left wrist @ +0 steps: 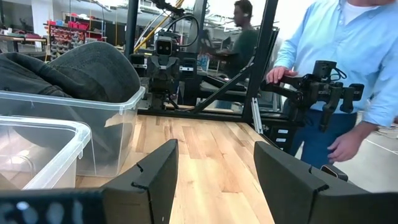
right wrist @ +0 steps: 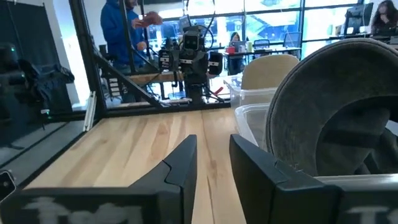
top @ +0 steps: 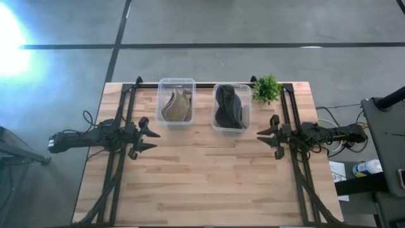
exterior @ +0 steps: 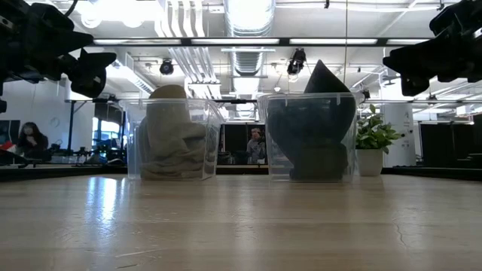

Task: Pick & Place hat
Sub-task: Return to Home Position

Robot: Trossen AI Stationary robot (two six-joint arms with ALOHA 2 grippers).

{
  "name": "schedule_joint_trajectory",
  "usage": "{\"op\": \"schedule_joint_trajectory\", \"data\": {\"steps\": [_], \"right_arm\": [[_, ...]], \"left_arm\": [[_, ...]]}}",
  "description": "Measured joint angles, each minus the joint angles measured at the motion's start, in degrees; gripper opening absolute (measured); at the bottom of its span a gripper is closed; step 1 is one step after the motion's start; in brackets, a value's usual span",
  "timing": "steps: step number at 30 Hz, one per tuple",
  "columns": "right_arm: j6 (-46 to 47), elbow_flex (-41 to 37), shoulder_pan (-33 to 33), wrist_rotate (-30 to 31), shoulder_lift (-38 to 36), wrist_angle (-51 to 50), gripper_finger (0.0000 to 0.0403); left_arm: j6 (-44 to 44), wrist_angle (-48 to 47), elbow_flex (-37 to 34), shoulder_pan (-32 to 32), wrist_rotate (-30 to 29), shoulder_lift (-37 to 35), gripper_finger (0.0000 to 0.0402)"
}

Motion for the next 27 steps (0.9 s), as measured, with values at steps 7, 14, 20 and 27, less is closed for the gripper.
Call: {"op": "schedule_joint_trajectory", "data": {"steps": [7,14,20,27], "right_arm": [[-1.1,0.0,0.0,0.0,0.5,0.0,0.0082],[-0.7,0.0,0.0,0.0,0.6,0.0,0.0078],[-0.7,0.0,0.0,0.0,0.6,0.0,0.0086],[-0.7,0.0,0.0,0.0,0.6,0.0,0.0091]], "left_arm": [[0.0,0.0,0.0,0.0,0.0,0.0,0.0204],[0.0,0.0,0.0,0.0,0.0,0.0,0.0204],[0.0,0.0,0.0,0.1,0.0,0.0,0.0204],[0.0,0.0,0.0,0.1,0.0,0.0,0.0204]]}}
